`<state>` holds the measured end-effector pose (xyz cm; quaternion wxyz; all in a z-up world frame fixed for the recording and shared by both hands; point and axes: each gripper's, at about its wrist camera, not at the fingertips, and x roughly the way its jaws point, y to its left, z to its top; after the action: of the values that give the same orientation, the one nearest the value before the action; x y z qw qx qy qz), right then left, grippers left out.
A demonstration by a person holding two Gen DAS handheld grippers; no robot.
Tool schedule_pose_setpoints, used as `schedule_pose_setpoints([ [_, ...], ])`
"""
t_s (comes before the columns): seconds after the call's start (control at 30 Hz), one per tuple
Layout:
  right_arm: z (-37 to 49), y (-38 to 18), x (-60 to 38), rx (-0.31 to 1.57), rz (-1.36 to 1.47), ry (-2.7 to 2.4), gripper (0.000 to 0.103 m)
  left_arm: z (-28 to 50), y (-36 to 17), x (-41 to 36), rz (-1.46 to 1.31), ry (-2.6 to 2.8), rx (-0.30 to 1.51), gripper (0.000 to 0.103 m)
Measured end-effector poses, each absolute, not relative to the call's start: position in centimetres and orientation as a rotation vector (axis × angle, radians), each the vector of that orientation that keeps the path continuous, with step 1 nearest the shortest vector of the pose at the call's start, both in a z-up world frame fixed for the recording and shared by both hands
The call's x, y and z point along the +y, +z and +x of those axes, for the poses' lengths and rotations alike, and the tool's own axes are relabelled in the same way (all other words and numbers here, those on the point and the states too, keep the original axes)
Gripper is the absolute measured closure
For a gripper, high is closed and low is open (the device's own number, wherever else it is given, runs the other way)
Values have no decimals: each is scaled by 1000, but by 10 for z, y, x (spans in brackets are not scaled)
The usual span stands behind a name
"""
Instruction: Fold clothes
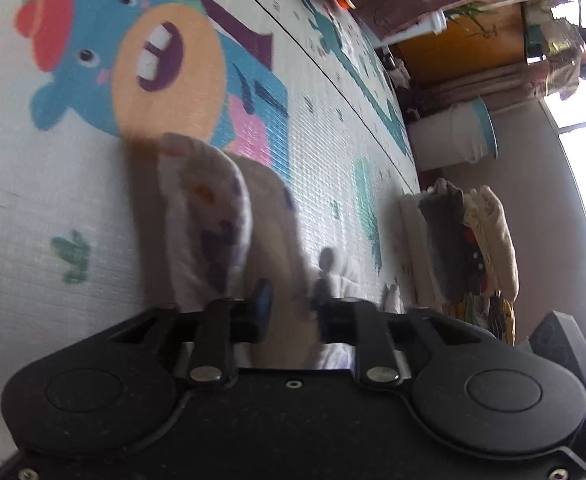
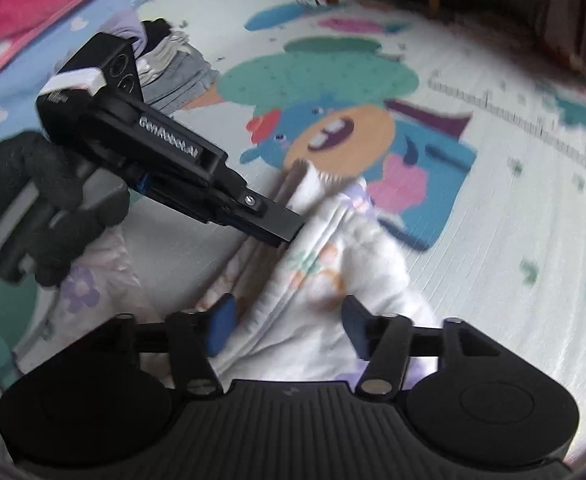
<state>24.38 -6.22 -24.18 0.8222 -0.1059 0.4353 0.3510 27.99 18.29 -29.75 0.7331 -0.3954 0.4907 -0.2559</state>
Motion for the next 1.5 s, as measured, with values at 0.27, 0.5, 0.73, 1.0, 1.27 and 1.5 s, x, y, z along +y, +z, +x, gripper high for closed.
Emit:
schedule_pose_setpoints([
  [0.27,256,-252,-58,879,-316,736,35,298,-286,168,-751,-615,1048,51],
  [0.5,270,-255,-81,865,-217,715,34,311,-287,132,-530,-657,1084,53],
  [0.73,268,-253,-89,854,-209,735,31,313,-286,116,-511,-634,1069,87],
  [1.0,160,-230,-120,679,-436,928,12,307,-269,107,-670,-501,1065,89],
  [1.27,119,-273,-85,551,-889,972,47,305,-258,92,-713,-405,1092,89],
  [1.5,146,-259,-101,503,-799,950,89,308,-261,96,-752,-348,1117,89],
])
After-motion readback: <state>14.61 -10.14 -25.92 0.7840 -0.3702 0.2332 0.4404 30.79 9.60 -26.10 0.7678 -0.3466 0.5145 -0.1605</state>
